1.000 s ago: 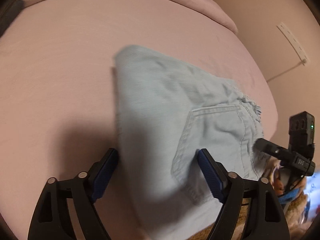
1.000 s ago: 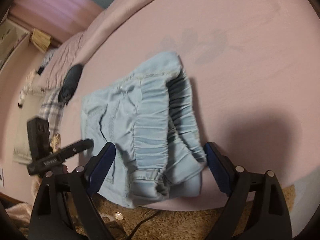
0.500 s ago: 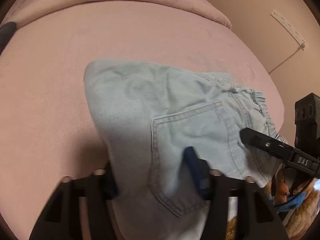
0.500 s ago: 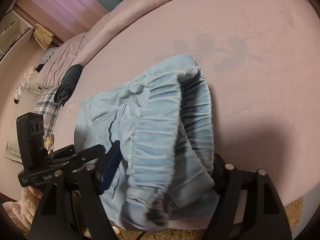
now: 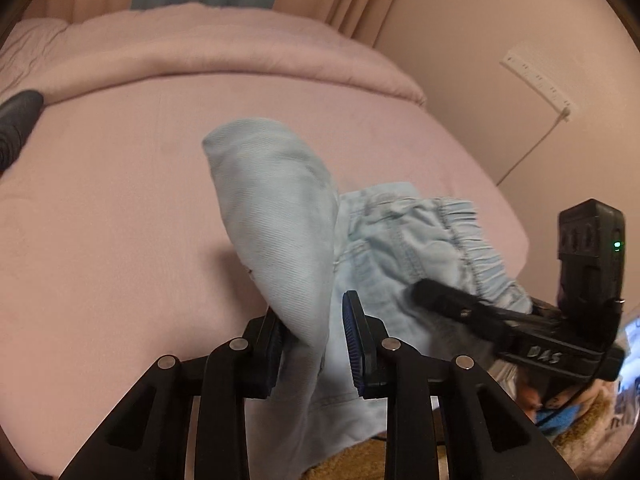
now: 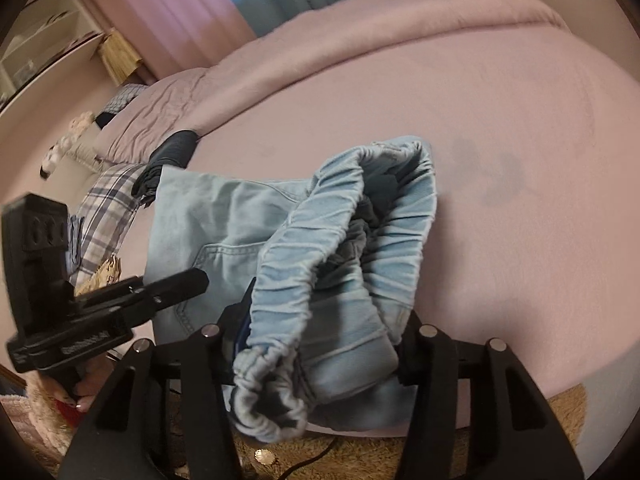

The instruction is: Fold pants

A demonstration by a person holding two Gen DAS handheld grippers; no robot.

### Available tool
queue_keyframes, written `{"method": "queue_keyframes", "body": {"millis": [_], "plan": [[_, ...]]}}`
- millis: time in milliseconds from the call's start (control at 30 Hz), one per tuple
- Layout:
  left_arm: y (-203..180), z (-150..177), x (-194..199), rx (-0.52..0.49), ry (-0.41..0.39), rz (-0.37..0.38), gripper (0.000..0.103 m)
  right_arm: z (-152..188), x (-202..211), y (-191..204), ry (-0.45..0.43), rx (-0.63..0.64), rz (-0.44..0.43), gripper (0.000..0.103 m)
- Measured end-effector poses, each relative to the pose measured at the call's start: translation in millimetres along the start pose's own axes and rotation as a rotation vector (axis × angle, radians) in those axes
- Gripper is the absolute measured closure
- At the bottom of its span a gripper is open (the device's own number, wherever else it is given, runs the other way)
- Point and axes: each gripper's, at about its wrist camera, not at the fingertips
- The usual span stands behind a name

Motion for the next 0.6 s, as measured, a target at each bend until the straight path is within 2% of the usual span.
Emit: {"method": "queue_keyframes", "body": {"millis": [167, 300, 400, 600], "plan": [[3, -1, 5, 0.002, -0.023, -0.033, 0.077, -3, 0, 18, -0.031, 0.064, 0.012, 0.050], [16, 7, -8, 0.079, 0.011, -0.019, 0.077, 1, -12, 11, 0.020, 0.051, 0.011, 0.050], [20, 14, -7, 0.091, 0.029, -0.029, 0.077, 4, -20, 11, 0.054, 0.051, 0.014, 0.051], [21, 9, 1, 0.095, -0.002, -0.042, 0.077, 0, -19, 22, 0.044, 0.065, 0.008, 0.051]]}}
Point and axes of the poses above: each gripper's, at about its wrist camera, not at the fingertips, and x roughly against the way its jaws point, y to its left, z to its underside, and after that the axes turned 10 degrees about -x, right-handed
